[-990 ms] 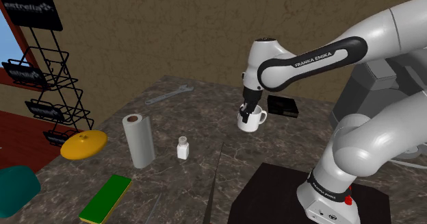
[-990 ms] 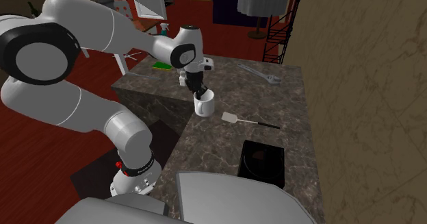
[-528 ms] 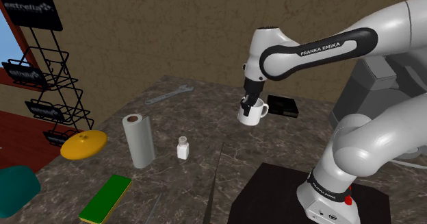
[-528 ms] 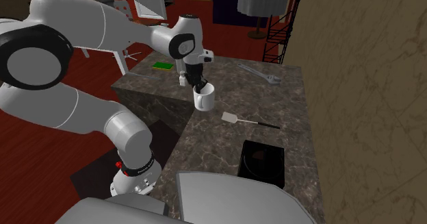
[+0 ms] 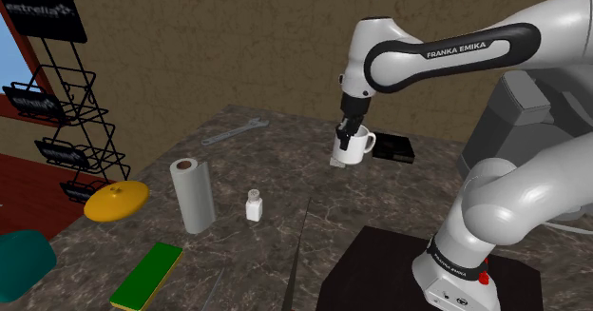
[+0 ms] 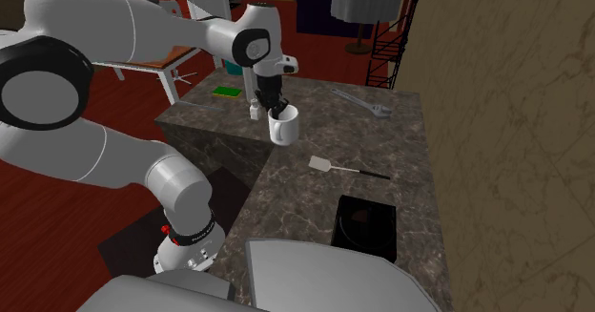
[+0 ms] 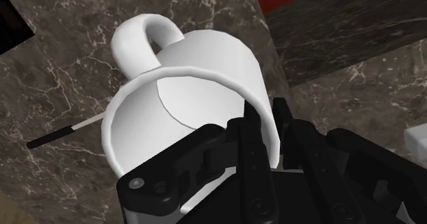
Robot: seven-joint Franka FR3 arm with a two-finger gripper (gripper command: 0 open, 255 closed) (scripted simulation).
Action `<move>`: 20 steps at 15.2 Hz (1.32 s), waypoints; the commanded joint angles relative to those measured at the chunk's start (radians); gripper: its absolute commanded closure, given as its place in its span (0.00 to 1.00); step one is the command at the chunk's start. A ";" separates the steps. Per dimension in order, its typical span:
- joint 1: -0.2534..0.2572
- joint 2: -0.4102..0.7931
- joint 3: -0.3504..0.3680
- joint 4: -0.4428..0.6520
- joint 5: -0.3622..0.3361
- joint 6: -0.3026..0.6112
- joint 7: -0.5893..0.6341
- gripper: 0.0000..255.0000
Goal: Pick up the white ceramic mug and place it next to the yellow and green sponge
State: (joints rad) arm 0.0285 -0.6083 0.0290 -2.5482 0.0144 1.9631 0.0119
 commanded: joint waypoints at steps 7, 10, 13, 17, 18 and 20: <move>-0.002 -0.015 -0.004 0.099 -0.002 -0.115 -0.003 1.00; 0.020 -0.016 0.037 0.110 0.021 -0.126 0.046 1.00; 0.051 -0.007 0.099 0.121 0.056 -0.126 0.120 1.00; 0.088 0.022 0.182 0.150 0.097 -0.121 0.218 1.00; 0.097 0.033 0.202 0.161 0.106 -0.119 0.243 1.00; 0.112 0.057 0.244 0.185 0.122 -0.116 0.293 1.00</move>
State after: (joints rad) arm 0.1317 -0.5601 0.2508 -2.3792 0.1271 1.8522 0.2763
